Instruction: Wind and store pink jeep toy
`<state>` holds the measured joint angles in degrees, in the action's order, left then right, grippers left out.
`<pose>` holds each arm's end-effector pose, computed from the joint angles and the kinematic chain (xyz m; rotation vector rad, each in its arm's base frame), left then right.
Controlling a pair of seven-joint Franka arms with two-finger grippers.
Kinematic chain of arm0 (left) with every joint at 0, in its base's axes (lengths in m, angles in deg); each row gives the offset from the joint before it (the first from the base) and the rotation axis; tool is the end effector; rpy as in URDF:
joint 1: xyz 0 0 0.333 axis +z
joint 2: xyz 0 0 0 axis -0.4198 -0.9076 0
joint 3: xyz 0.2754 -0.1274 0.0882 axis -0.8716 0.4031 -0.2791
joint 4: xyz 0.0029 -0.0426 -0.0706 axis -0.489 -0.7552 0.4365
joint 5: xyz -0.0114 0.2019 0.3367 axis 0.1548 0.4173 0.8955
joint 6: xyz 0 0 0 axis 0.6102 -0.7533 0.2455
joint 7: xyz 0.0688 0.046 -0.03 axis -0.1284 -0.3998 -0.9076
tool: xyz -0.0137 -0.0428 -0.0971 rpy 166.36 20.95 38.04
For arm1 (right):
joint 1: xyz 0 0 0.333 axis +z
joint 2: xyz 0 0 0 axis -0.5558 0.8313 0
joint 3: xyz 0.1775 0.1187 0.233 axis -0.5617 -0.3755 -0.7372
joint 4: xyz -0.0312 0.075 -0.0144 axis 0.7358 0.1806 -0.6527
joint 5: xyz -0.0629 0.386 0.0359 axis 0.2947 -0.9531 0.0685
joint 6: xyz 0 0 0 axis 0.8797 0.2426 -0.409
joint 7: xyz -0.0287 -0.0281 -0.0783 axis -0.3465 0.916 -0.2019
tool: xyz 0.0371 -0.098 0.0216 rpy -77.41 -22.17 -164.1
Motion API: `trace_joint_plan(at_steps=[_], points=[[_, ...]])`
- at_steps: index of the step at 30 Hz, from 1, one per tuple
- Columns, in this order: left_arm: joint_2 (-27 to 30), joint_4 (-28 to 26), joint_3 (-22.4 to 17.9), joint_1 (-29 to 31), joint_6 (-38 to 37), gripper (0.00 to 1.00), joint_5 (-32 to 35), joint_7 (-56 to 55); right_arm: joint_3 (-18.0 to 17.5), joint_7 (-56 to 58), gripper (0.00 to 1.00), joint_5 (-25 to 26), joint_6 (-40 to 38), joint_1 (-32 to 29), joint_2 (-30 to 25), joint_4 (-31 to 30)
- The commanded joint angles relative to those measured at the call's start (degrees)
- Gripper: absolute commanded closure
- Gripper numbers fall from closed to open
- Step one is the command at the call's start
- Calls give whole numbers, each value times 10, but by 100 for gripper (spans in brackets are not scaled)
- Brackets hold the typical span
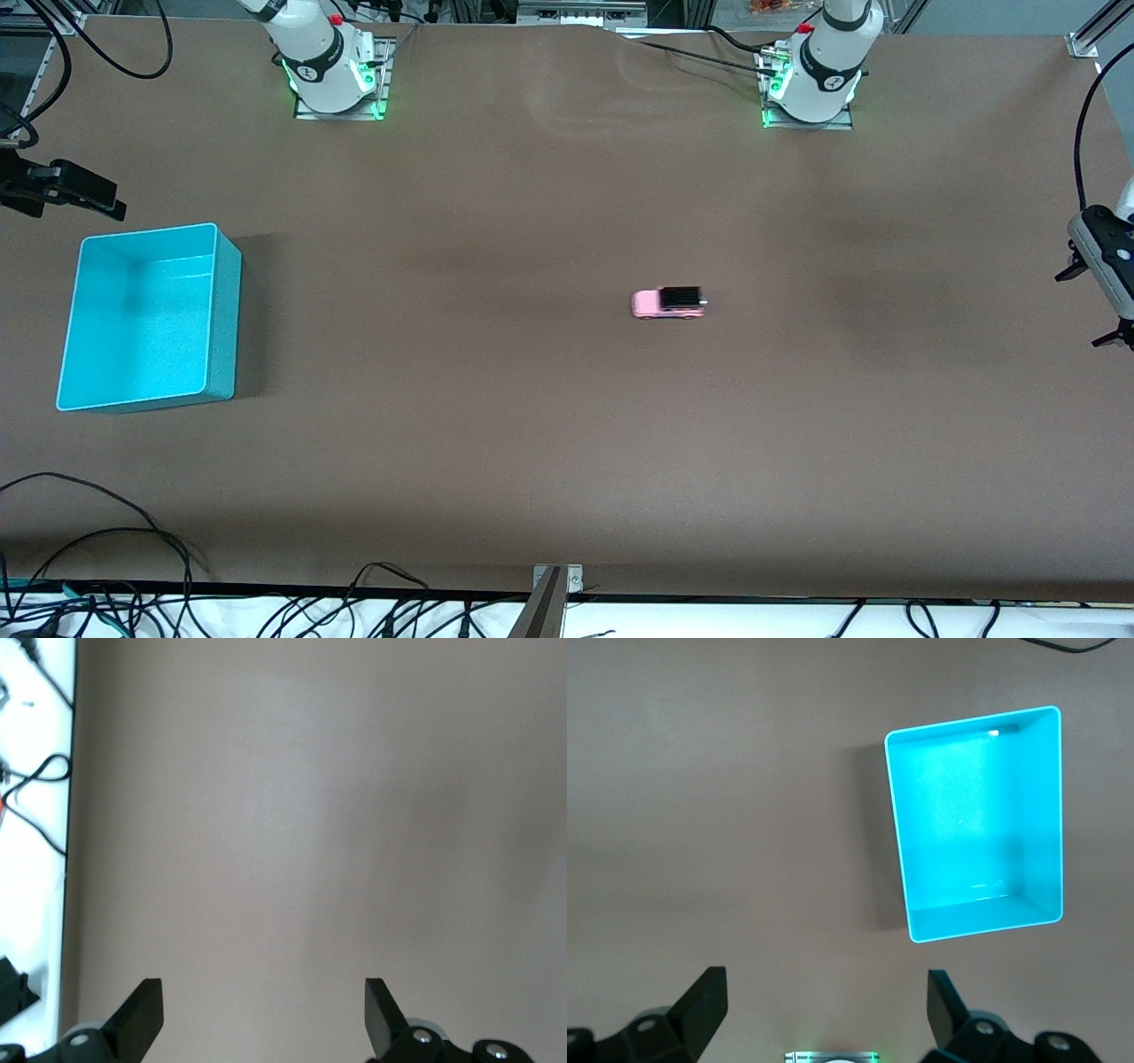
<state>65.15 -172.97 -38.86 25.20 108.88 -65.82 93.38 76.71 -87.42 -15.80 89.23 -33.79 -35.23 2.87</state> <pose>0.6079 0.1264 0.5253 -2.3402 1.8903 -0.0400 0.5766 -0.0179 0.6286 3.1210 -0.0346 -0.1503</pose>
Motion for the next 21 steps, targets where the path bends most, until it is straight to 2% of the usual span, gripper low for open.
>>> trace_joint_plan(at_steps=[1,9,18,21], points=[[18,-7,10,2,-13,0,0,-105,0,9,0,-8,7,-3,-9,-8],[40,-7,33,4,-70,0,6,-351,1,12,0,-38,8,-10,-8,-8],[68,-8,68,7,-176,0,6,-608,0,6,0,-40,8,-9,-8,-8],[79,-8,83,10,-202,0,6,-660,0,6,0,-39,8,-9,-8,-8]])
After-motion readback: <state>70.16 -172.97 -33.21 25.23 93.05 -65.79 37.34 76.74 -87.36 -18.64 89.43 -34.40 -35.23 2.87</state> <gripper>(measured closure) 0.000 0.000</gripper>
